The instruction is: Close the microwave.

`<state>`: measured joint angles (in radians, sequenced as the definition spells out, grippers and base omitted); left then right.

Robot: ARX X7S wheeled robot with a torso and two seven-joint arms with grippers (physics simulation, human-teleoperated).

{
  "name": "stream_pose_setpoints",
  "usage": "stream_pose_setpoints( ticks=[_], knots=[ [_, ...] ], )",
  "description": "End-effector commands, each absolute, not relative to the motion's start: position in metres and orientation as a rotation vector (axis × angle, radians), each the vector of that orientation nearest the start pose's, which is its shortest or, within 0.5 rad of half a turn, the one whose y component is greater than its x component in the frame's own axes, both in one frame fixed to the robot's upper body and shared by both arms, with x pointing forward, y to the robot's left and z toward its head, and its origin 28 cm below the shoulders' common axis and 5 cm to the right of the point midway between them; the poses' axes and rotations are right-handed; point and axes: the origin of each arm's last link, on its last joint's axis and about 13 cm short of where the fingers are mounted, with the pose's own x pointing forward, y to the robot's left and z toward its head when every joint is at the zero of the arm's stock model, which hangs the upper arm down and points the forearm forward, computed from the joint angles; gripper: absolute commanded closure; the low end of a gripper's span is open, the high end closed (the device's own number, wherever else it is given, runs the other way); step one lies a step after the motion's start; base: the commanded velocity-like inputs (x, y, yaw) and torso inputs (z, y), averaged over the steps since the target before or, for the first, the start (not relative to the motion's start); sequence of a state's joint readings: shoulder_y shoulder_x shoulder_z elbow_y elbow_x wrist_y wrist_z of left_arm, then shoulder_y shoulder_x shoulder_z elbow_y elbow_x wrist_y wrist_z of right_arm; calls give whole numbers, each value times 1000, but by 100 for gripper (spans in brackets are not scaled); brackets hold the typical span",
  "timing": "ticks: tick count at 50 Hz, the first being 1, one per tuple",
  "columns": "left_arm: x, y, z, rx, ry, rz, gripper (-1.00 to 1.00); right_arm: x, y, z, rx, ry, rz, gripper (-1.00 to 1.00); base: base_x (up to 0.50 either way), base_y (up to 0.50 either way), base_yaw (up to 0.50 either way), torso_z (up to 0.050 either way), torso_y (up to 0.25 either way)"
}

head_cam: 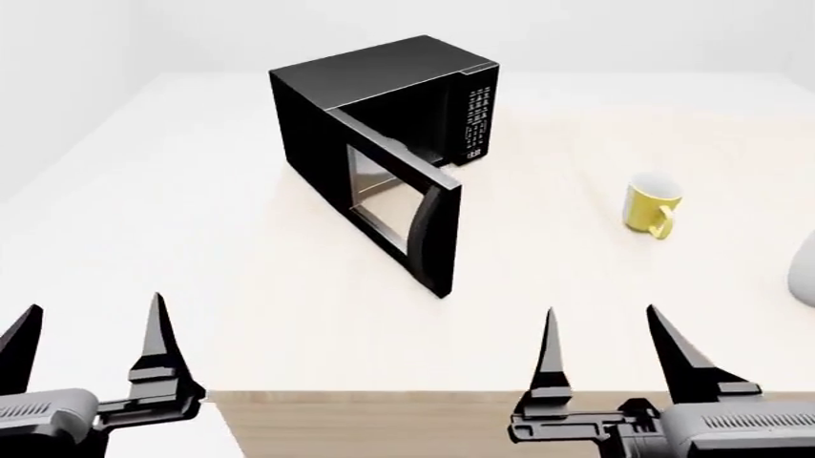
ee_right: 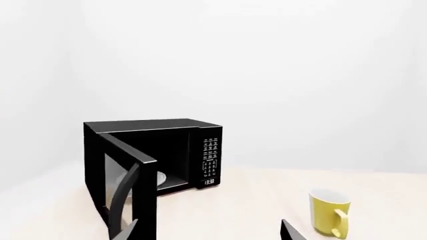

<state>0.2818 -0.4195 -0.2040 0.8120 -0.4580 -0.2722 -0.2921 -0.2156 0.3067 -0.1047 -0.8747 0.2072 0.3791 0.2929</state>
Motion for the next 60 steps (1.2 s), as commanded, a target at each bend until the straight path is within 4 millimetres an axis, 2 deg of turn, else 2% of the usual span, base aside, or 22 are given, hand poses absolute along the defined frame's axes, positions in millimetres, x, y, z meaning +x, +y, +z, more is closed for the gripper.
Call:
stream_pose_setpoints(
  ticks=[1,13,20,36,48,52,60],
  knots=[
    [140,272,137,-5,-272,130,-100,137,-107,133,-27,-261,24,-100,500,0,0,0,0],
    [141,272,137,-4,-273,130,-100,137,-110,140,-17,-279,0,-100,500,0,0,0,0],
    [141,273,136,-3,-271,136,-100,140,-112,154,-46,-287,-50,-100,441,0,0,0,0],
    [141,273,135,-6,-269,138,-100,142,-118,184,-37,-357,-66,-100,15,0,0,0,1],
    [141,273,136,-6,-270,136,-100,141,-117,187,-31,-369,-53,-100,0,404,0,0,0],
    [141,272,135,-6,-268,134,-100,143,-117,188,-67,-379,-99,-100,0,0,0,0,0],
    [142,273,134,-6,-267,130,-100,143,-118,189,-29,-375,-58,-100,143,0,0,0,0]
  ],
)
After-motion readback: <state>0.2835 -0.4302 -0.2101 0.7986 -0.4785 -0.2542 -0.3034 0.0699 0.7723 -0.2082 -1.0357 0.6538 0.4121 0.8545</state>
